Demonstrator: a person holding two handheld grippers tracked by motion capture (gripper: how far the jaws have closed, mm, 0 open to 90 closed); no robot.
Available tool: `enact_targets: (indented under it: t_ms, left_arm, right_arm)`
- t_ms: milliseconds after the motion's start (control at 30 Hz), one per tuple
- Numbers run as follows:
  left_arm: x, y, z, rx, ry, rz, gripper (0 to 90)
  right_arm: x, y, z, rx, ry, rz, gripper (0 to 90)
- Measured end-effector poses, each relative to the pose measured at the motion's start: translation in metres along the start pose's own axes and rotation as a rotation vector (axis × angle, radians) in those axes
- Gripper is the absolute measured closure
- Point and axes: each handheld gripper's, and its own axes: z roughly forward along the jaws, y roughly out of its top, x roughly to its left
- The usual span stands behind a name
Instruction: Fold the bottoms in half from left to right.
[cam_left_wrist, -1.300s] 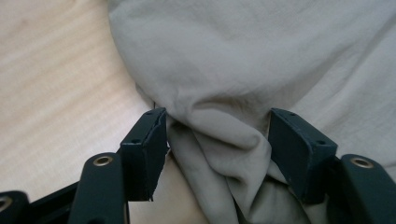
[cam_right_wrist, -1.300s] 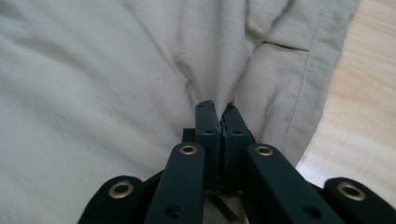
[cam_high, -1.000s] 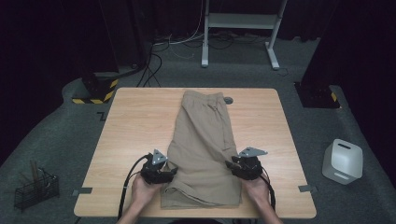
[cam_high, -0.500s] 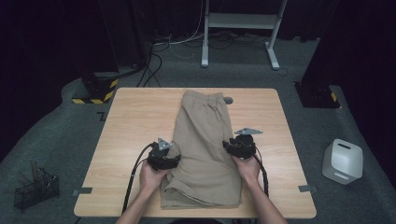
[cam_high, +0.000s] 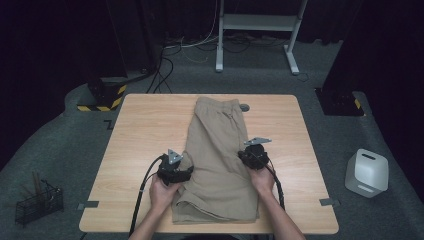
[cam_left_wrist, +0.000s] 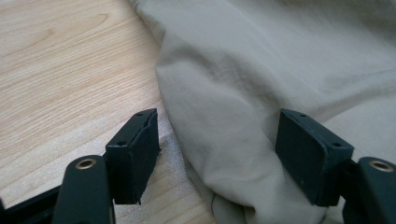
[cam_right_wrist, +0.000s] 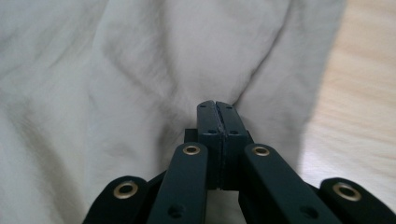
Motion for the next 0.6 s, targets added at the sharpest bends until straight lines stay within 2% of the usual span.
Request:
enact_targets:
  t_ms: [67, 100, 167, 267, 300, 333, 400, 433, 467, 500, 533, 600]
  left_arm:
    - [0.0, 0.0, 0.0, 0.001, -0.002, -0.001, 30.5]
    - [0.0, 0.0, 0.0, 0.001, -0.002, -0.001, 30.5]
    - [0.0, 0.0, 0.0, 0.001, -0.002, 0.0, 30.5]
    - [0.0, 0.0, 0.0, 0.001, -0.003, -0.004, 30.5]
    - [0.0, 0.0, 0.0, 0.001, -0.003, -0.004, 30.6]
    - [0.0, 0.0, 0.0, 0.001, -0.003, -0.004, 30.6]
    - [0.0, 0.0, 0.0, 0.001, -0.002, -0.001, 30.7]
    - [0.0, 0.0, 0.0, 0.001, -0.002, -0.001, 30.7]
    - [0.0, 0.0, 0.0, 0.0, -0.003, -0.003, 30.8]
    - [0.0, 0.0, 0.0, 0.0, -0.003, -0.001, 31.0]
    - [0.0, 0.0, 0.0, 0.0, -0.003, -0.001, 31.0]
    - [0.0, 0.0, 0.0, 0.0, -0.002, -0.001, 31.0]
  right_arm:
    - [-0.004, 0.002, -0.009, -0.034, -0.02, 0.007, 90.0]
    - [-0.004, 0.002, -0.009, -0.034, -0.02, 0.007, 90.0]
    - [-0.016, 0.005, -0.017, -0.047, -0.066, 0.015, 90.0]
    - [-0.034, 0.004, -0.014, -0.012, -0.11, 0.055, 89.8]
    - [-0.034, 0.004, -0.014, -0.012, -0.11, 0.055, 89.8]
    - [-0.039, 0.0, -0.009, 0.019, -0.116, 0.076, 89.1]
    - [-0.038, -0.002, -0.006, 0.026, -0.122, 0.071, 87.4]
    - [-0.036, -0.003, -0.006, 0.024, -0.132, 0.068, 82.4]
    - [-0.033, -0.003, -0.007, 0.01, -0.137, 0.067, 77.1]
    - [-0.027, -0.003, -0.013, -0.041, -0.116, 0.077, 71.3]
    - [-0.023, -0.003, -0.016, -0.062, -0.108, 0.073, 68.7]
    - [-0.017, -0.003, -0.018, -0.076, -0.095, 0.061, 65.3]
